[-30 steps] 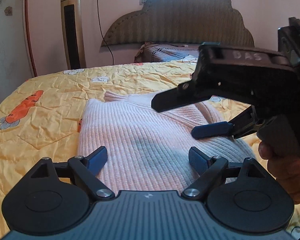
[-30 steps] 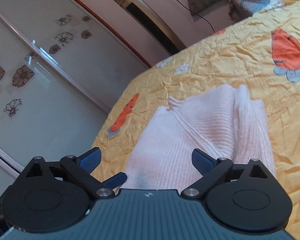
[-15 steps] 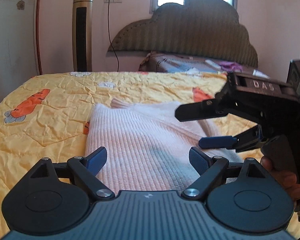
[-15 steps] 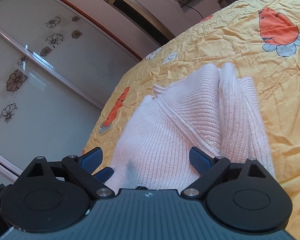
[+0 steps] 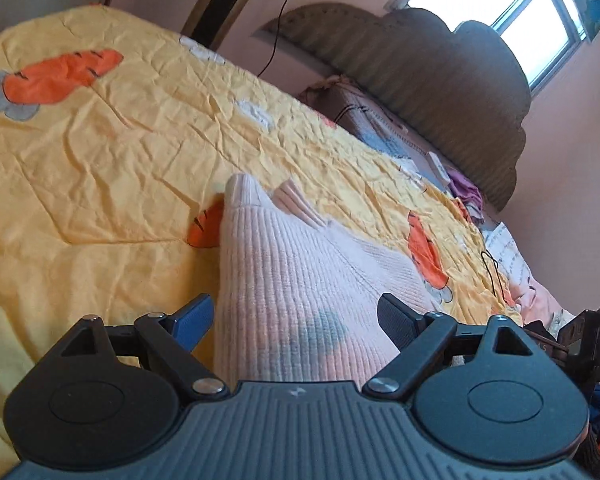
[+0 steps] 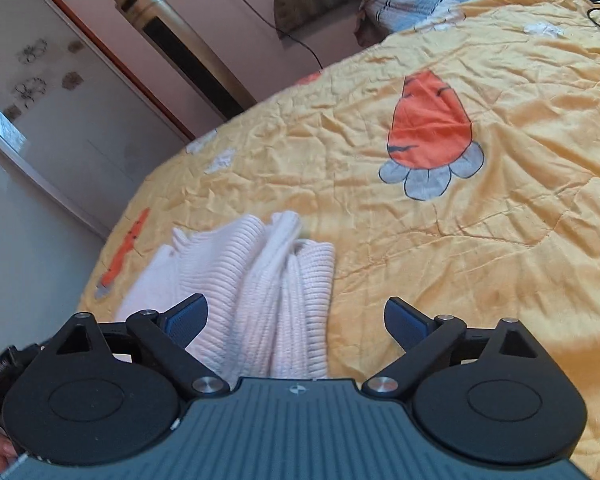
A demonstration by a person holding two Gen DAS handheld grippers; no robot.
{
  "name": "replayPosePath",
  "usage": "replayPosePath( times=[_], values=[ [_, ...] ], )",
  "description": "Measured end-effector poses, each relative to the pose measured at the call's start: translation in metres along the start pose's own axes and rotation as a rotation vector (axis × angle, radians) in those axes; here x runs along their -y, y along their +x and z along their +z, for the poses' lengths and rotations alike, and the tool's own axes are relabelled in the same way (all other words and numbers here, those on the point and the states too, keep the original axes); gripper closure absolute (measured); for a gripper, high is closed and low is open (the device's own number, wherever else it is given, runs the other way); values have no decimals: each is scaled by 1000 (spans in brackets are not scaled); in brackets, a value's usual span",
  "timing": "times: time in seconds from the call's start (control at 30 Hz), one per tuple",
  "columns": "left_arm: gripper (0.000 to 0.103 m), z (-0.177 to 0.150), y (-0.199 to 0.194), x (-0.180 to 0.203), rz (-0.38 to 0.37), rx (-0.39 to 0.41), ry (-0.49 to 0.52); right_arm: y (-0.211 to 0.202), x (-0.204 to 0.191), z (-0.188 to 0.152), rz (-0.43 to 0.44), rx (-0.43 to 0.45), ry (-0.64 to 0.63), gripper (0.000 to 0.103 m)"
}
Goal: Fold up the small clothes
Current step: 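Grasp the folded sweater edge with the right gripper while the left gripper grasps beside it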
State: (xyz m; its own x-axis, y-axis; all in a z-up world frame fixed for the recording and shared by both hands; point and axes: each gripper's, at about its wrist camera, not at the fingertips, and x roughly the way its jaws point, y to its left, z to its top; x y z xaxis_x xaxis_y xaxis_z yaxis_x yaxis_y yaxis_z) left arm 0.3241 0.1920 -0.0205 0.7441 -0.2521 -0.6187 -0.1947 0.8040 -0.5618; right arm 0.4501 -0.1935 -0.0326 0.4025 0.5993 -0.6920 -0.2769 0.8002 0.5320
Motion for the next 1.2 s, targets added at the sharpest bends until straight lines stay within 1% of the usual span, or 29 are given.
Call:
replayPosePath(
  times=[0.03, 0.1, 0.17, 0.2, 0.27, 0.3, 0.33, 0.37, 0.4, 0.43, 0.47, 0.53, 0.57, 0.67, 0.73, 0.77, 0.8, 0.83, 0.87, 0.9, 0.93, 0.97, 1.0, 1.03, 1.07, 1.1, 1.13, 1.17, 1.2],
  values=[
    [14, 3, 8, 1, -9, -25, 2, 12, -1, 1, 5, -27, -8, 17],
    [14, 10, 22, 1, -2, -53, 17, 33, -5, 5, 40, -73, -10, 17],
    [14, 12, 34, -3, -17, -105, -3, 49, -8, 10, 106, -106, 21, 17],
    [14, 12, 38, -4, -15, -119, -9, 57, -8, 12, 132, -126, 40, 12],
    [14, 9, 46, -5, -14, -137, 8, 72, -11, 14, 127, -163, 31, 11],
    [15, 9, 49, -4, -8, -135, 18, 77, -14, 14, 131, -164, -3, 10],
    [19, 10, 52, -3, -1, -134, 28, 78, -17, 12, 131, -153, -39, 14],
    [29, 12, 54, -2, 6, -126, 32, 78, -20, 11, 129, -144, -69, 16],
    [37, 15, 55, 0, 12, -116, 39, 77, -22, 9, 129, -136, -91, 22],
    [48, 18, 55, 3, 13, -108, 50, 77, -22, 8, 149, -130, -94, 42],
    [54, 20, 55, 6, 16, -103, 60, 76, -20, 8, 180, -128, -78, 47],
    [58, 22, 52, 15, 28, -92, 96, 70, -22, 9, 182, -96, -77, 52],
    [60, 24, 51, 20, 31, -81, 116, 66, -25, 9, 182, -81, -86, 53],
    [61, 39, 52, 29, 18, -17, 158, 57, -31, 15, 209, -40, -89, 55],
    [60, 50, 64, 32, 34, 4, 191, 57, -34, 27, 199, 4, -107, 55],
    [55, 52, 73, 31, 56, -11, 208, 60, -32, 32, 195, 25, -87, 55],
    [51, 53, 84, 27, 88, -55, 186, 65, -29, 37, 191, 38, -67, 55],
    [43, 53, 89, 22, 105, -80, 153, 73, -26, 40, 181, 36, -50, 53],
    [42, 51, 83, 17, 81, -68, 136, 85, -20, 43, 143, 7, -15, 50],
    [41, 48, 73, 12, 45, -63, 124, 92, -15, 42, 110, -24, 18, 42],
    [36, 44, 61, 8, 16, -61, 114, 92, -11, 40, 119, -32, 43, 37],
    [28, 38, 49, 2, -19, -56, 95, 88, -9, 38, 141, -31, 57, 36],
    [23, 32, 39, -4, -59, -56, 76, 79, -6, 35, 157, -34, 59, 34],
    [16, 23, 31, -10, -104, -68, 54, 71, -4, 31, 167, -45, 50, 29],
    [16, 14, 28, -14, -122, -84, 40, 63, -1, 28, 182, -56, 40, 26],
    [16, 6, 28, -15, -115, -106, 38, 56, 4, 22, 211, -70, 39, 23],
    [16, -4, 32, -13, -116, -134, 37, 53, 8, 16, 241, -93, 51, 22],
    [16, -11, 33, -11, -120, -130, 40, 51, 10, 10, 261, -120, 69, 22],
    [16, -16, 32, -7, -106, -102, 45, 51, 11, 5, 269, -130, 77, 23]
  ],
)
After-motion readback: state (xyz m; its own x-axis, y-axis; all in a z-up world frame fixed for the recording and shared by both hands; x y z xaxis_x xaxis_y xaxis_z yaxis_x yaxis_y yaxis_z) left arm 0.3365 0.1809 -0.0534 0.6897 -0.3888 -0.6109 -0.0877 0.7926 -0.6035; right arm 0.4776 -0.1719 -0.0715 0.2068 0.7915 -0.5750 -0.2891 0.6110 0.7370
